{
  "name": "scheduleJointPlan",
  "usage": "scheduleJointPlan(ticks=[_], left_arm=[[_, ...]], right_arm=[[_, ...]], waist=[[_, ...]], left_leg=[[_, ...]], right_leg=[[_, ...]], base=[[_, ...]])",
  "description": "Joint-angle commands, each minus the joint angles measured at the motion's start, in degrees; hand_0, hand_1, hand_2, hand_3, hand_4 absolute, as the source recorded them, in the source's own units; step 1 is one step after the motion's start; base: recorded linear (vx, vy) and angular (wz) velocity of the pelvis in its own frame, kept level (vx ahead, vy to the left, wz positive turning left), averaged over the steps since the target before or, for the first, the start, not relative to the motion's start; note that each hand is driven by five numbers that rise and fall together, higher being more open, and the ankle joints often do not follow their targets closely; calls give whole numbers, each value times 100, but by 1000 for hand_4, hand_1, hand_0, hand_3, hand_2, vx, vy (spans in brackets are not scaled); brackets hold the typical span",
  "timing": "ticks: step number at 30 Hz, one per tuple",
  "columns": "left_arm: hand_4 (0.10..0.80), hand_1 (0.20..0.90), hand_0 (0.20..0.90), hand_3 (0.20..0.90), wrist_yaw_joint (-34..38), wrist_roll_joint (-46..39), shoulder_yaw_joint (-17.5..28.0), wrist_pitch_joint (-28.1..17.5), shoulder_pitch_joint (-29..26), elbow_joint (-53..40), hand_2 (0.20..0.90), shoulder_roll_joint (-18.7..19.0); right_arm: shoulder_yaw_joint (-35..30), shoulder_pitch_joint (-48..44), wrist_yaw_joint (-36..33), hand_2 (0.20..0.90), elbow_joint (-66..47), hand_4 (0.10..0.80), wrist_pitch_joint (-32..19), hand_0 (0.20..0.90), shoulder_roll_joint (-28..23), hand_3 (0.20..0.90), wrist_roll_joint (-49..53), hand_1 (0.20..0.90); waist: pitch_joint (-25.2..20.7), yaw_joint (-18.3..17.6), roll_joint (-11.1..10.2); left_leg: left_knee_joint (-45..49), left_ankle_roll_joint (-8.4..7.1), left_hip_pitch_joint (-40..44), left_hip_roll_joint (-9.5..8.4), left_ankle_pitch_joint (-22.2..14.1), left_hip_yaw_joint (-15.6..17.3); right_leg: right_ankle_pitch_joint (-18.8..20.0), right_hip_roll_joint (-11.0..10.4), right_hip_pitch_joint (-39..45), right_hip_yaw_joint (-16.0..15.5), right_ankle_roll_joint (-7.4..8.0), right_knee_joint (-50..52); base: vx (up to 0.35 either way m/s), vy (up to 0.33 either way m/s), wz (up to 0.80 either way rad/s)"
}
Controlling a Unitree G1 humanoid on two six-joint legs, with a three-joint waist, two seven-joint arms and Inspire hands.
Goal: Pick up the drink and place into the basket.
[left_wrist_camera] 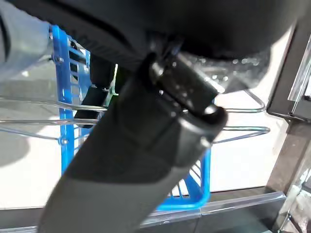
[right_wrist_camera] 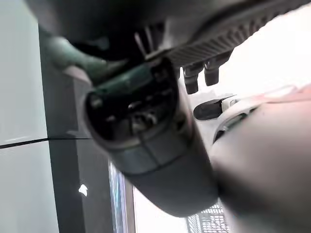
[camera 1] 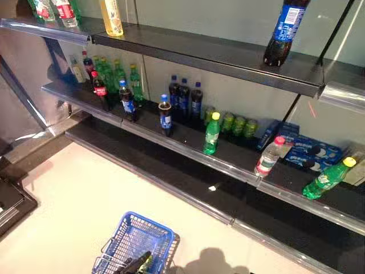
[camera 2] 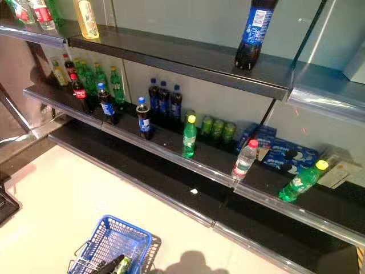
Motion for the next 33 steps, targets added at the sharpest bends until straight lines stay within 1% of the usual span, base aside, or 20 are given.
scheduleJointPlan(ticks=[1,15,20,23,26,27,30,31,32,33], left_arm=[[100,300,300,200,-115,151,-50,-344,-173,-67,300,132],[100,300,300,200,-86,179,-67,-390,-175,-17,300,110],[100,300,300,200,-43,150,-107,-398,-170,-32,300,89],[100,300,300,200,-15,188,-119,-367,-170,-65,300,103],[100,300,300,200,16,205,-154,-338,-182,-129,300,131],[100,300,300,200,46,220,-170,-304,-190,-176,300,153],[100,300,300,200,114,254,-225,-220,-164,-344,300,235],[100,300,300,200,155,284,-234,-173,-122,-454,300,271],[100,300,300,200,189,302,-236,-141,-73,-557,300,293],[100,300,300,200,223,307,-235,-121,-35,-635,300,304]], right_arm=[[130,96,15,900,516,800,102,900,-29,900,-23,900],[126,56,21,900,600,800,98,900,-27,900,-21,900],[235,38,-395,900,562,800,-283,900,-61,900,-680,900],[438,1,-673,900,402,800,-506,900,-101,900,-1059,900],[658,-64,-850,900,49,800,-715,900,-168,900,-1282,900],[760,-102,-943,900,-155,800,-821,900,-213,900,-1398,900],[1049,-135,-1086,900,-946,800,-884,900,-393,900,-1439,900],[1145,-119,-1089,900,-1592,800,-656,900,-501,900,-1349,900],[1198,-81,-1070,900,-2104,800,-530,900,-583,900,-1265,900],[1215,-42,-1050,900,-2411,800,-516,900,-635,900,-1284,900]], waist=[[169,91,113],[124,93,135],[113,102,136],[110,127,121],[126,149,83],[136,163,61],[162,200,0],[173,211,-27],[178,215,-48],[178,211,-59]], left_leg=[[28,-95,-8,124,-105,203],[28,-66,49,97,-158,245],[28,-62,74,98,-166,240],[28,-61,76,94,-167,215],[28,-60,82,95,-159,203],[28,-59,80,96,-155,195],[28,-50,62,109,-137,167],[28,-47,50,115,-127,151],[28,-45,41,120,-117,143],[28,-45,37,125,-111,140]], right_leg=[[-54,-171,133,102,266,44],[-56,-229,168,88,283,47],[-59,-239,194,93,288,45],[-58,-249,203,85,296,50],[-52,-249,213,78,299,58],[-47,-248,217,73,303,56],[-24,-248,216,54,318,52],[-14,-247,211,48,324,49],[-5,-246,207,42,327,48],[0,-246,207,37,329,45]], base=[[0,0,0],[0,0,0],[0,0,0],[0,0,0],[0,0,0],[-15,-35,1],[-22,-51,2],[-24,-60,1],[-20,-52,1],[-14,-46,1]])
